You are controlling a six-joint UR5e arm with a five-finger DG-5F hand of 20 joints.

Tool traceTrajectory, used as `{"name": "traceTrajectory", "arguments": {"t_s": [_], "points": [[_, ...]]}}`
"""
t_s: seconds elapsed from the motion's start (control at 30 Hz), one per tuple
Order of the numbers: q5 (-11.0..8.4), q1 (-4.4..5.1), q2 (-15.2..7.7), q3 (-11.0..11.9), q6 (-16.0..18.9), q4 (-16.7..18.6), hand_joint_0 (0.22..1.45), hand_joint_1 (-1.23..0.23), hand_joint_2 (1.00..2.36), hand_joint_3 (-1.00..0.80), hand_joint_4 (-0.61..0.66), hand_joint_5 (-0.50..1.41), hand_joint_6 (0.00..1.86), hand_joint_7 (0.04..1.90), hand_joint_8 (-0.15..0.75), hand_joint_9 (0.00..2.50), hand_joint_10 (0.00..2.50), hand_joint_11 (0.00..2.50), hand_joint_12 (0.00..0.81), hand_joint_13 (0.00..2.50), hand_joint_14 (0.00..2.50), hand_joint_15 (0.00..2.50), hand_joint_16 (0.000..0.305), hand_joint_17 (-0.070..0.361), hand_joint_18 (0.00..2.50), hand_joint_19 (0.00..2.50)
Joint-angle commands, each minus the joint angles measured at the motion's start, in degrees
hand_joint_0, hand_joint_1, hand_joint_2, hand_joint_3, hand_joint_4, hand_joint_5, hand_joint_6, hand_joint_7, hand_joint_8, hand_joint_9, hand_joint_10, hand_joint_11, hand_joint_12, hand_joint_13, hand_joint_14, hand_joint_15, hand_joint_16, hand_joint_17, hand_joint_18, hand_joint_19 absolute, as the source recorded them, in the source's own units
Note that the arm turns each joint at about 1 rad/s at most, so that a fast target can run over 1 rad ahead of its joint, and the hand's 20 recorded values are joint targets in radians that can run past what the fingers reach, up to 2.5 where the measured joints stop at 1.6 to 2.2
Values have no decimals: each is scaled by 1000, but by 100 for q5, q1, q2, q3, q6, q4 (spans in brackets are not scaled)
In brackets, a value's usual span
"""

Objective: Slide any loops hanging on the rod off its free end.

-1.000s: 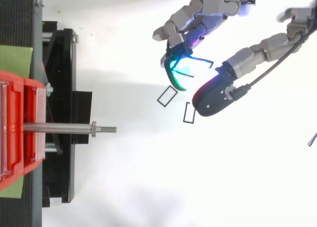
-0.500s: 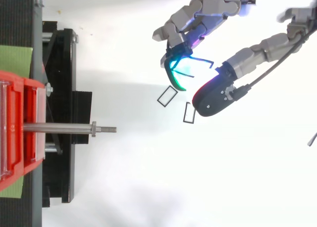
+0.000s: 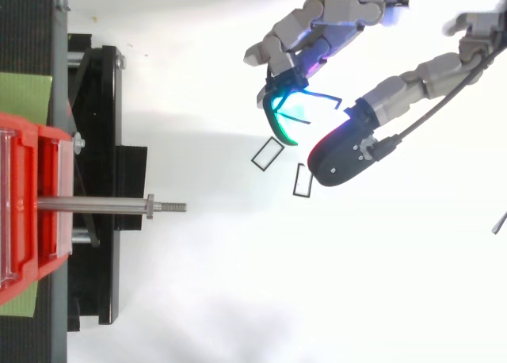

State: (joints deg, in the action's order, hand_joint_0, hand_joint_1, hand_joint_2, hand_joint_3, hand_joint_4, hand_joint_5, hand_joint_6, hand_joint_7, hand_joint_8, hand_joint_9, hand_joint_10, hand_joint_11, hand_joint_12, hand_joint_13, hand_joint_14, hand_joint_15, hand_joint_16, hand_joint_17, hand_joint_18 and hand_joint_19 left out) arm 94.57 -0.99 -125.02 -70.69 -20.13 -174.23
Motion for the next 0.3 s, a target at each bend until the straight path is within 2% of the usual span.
{"name": "traceTrajectory", "arguments": {"t_s": [0.0, 0.27], "points": [[0, 3, -4, 3, 0, 4, 642, -622, 1013, -329, 179, -240, 840, 1360, 278, 711, 0, 55, 262, 385, 0, 0, 42, 95, 200, 0], [0, 3, 4, 3, 0, 4, 645, -620, 1012, -341, 186, -241, 840, 1363, 295, 704, 3, 74, 261, 383, 0, 0, 42, 94, 201, 0]]}}
